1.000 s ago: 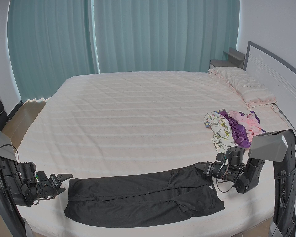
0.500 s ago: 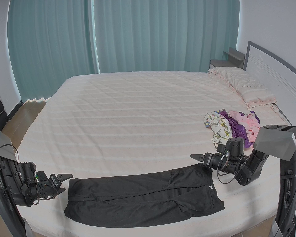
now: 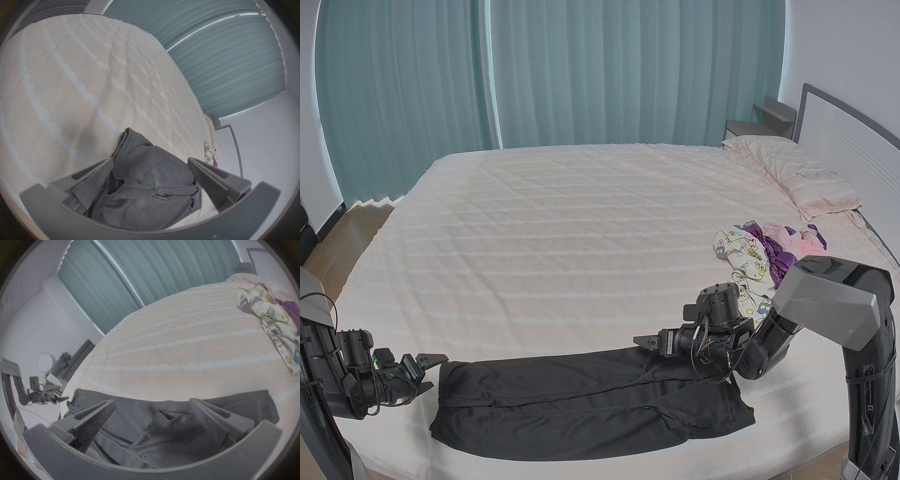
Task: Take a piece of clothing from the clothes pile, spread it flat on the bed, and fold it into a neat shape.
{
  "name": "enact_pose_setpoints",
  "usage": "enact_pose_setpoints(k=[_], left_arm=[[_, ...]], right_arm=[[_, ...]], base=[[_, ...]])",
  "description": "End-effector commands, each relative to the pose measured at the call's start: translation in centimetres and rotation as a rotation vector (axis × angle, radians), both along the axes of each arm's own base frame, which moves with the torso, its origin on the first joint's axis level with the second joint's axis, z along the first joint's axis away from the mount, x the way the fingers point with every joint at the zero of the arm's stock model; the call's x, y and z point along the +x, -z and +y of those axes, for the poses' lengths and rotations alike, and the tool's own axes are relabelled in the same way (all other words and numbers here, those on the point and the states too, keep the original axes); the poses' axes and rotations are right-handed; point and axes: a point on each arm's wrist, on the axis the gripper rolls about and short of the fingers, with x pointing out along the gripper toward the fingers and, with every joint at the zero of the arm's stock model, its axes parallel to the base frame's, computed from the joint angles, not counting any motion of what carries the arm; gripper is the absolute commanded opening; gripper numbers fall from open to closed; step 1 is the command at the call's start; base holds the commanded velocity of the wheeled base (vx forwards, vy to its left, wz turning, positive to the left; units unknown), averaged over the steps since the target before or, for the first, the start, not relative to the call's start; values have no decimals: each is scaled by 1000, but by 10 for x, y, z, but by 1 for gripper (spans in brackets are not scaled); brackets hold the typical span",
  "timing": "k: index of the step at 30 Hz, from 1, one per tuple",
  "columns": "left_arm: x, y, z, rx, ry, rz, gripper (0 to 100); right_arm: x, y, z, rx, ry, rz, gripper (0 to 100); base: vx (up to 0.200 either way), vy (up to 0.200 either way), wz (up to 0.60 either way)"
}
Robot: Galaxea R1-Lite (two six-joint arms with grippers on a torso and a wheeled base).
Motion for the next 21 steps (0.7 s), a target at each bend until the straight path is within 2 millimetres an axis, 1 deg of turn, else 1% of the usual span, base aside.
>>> enact_pose_setpoints(k=[1, 5, 8, 9, 15, 21], left_arm=[[-1, 1, 0, 1, 1, 3, 100], [0, 1, 0, 2, 2, 2, 100], [0, 2, 0, 1, 2, 5, 100], [0, 2, 0, 1, 2, 7, 100], [-1, 2, -1, 2, 3, 8, 100], [-1, 5, -1, 36, 16, 13, 100]], right_arm=[[1, 14, 7, -41, -31, 6, 100], [0, 16, 9, -63, -51, -1, 100], [-2, 26, 13, -98, -63, 2, 100], [-1, 27, 13, -107, -64, -2, 0], [8, 20, 17, -127, -28, -49, 0], [8, 13, 24, -116, -36, -72, 0]], base=[[0, 0, 0], [0, 0, 0], [0, 0, 0], [0, 0, 0], [0, 0, 0], [0, 0, 0]])
